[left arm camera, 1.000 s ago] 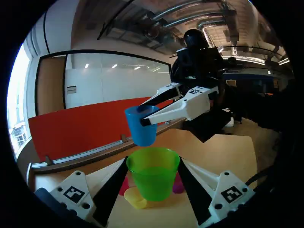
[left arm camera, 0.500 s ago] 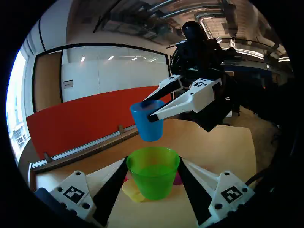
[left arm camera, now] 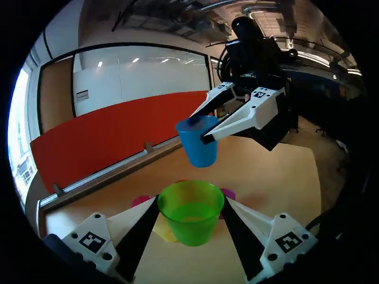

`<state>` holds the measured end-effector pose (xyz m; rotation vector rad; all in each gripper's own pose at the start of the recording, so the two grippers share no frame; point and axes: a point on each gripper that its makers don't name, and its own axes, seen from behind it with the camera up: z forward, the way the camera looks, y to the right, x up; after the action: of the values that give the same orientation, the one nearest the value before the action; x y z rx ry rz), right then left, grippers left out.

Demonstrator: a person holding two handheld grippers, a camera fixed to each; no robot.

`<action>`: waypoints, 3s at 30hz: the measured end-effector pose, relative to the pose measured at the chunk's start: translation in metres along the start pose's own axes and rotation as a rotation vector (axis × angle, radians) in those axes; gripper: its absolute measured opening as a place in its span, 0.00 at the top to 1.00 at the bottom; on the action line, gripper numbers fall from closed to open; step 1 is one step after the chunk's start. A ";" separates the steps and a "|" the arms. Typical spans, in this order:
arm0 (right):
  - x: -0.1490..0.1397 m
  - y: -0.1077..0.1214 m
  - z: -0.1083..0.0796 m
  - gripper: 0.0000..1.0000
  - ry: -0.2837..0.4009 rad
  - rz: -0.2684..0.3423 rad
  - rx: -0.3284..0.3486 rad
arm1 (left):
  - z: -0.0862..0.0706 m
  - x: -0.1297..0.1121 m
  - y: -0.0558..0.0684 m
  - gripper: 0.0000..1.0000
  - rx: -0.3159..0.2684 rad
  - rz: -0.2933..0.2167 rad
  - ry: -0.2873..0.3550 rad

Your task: Pour water

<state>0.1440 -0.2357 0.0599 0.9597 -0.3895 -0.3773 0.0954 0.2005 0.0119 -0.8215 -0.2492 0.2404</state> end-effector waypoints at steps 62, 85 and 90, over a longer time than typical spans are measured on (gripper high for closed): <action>-0.161 -0.035 -0.036 0.06 -0.149 0.081 0.010 | 0.034 -0.113 0.042 0.11 -0.065 -0.069 -0.202; -0.210 -0.049 -0.033 0.06 -0.171 0.136 0.030 | 0.046 -0.142 0.050 0.11 -0.074 -0.081 -0.239; -0.215 -0.056 -0.030 0.06 -0.173 0.140 0.043 | 0.047 -0.146 0.051 0.11 -0.073 -0.073 -0.236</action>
<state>-0.0360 -0.1411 -0.0352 0.9383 -0.6206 -0.3261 -0.0624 0.2218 -0.0136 -0.8547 -0.5105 0.2610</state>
